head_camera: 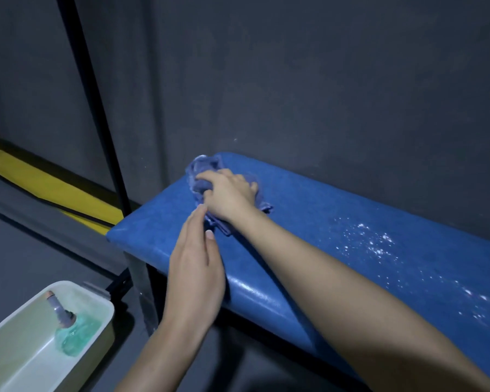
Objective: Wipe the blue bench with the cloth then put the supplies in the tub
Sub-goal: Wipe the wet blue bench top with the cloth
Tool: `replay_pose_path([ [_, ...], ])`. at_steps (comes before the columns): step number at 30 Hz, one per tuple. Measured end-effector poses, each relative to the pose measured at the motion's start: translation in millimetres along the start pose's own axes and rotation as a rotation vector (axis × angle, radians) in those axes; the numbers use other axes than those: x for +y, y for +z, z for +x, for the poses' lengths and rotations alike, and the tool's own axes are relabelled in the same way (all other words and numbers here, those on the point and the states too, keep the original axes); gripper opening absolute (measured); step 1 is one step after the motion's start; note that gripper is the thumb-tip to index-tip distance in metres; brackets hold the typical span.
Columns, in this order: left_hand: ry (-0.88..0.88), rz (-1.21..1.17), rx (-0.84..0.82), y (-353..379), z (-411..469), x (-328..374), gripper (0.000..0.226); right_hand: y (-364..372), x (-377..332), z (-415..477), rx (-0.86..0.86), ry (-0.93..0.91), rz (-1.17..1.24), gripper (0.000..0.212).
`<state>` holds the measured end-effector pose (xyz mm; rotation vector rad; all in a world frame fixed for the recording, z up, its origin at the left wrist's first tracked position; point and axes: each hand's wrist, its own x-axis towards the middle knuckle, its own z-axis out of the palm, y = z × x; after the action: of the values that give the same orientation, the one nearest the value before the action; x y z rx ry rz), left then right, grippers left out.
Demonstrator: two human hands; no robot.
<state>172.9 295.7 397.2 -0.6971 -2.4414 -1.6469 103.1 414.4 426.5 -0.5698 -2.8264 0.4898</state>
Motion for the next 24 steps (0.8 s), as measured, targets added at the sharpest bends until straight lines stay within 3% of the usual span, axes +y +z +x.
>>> replay_pose_path([
  [11, 0.026, 0.047, 0.339, -21, 1, -16, 0.050, 13, -24, -68, -0.046, -0.203, -0.003, 0.033],
  [18, 0.171, 0.084, 0.176, 11, -9, 18, 0.052, -10, 26, -110, -0.020, -0.161, -0.012, 0.033],
  [22, 0.259, 0.219, -0.036, 37, -24, 32, 0.067, -31, 68, -124, 0.010, -0.048, -0.051, 0.033],
  [24, 0.215, 0.260, -0.165, 49, -33, 37, 0.079, -39, 88, -130, 0.028, 0.008, -0.072, 0.035],
])
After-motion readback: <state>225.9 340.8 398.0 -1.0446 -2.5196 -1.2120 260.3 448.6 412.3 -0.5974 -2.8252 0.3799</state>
